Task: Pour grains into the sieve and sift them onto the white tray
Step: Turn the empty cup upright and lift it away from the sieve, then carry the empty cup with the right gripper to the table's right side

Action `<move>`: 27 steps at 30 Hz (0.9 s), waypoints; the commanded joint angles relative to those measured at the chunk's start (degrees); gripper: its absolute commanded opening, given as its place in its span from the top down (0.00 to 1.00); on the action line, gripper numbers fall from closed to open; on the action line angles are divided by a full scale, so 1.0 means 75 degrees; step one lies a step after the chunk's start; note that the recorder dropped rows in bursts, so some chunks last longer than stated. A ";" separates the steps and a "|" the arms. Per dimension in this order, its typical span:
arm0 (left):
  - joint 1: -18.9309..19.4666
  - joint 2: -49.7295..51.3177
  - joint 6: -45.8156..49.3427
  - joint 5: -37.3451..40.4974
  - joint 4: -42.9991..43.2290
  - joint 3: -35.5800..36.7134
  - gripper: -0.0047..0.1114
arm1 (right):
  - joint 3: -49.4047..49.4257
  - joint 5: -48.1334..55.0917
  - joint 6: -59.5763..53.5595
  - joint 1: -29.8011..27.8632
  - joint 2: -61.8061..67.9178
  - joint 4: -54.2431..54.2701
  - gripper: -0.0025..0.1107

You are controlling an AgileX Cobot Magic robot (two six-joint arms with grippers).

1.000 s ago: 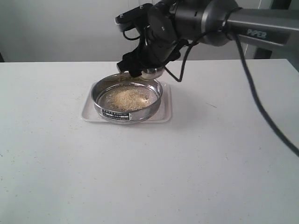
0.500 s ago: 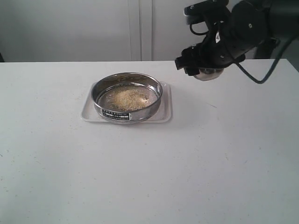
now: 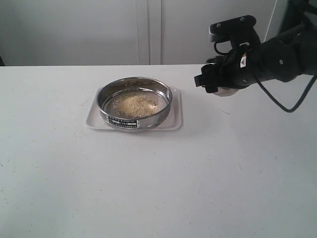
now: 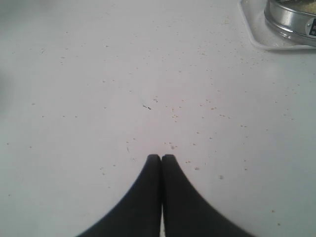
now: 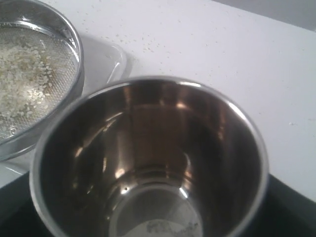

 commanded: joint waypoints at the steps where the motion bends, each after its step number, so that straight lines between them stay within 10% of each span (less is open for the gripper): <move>1: 0.0012 -0.0032 0.0000 0.0001 -0.0052 0.0031 0.96 | 0.0483 -0.1148 -0.0055 -0.0084 -0.0110 0.0019 0.98; 27: 0.0012 -0.0032 0.0000 0.0001 -0.0052 0.0031 0.96 | 0.1738 -0.4395 -0.0117 -0.0558 0.0566 0.0019 0.98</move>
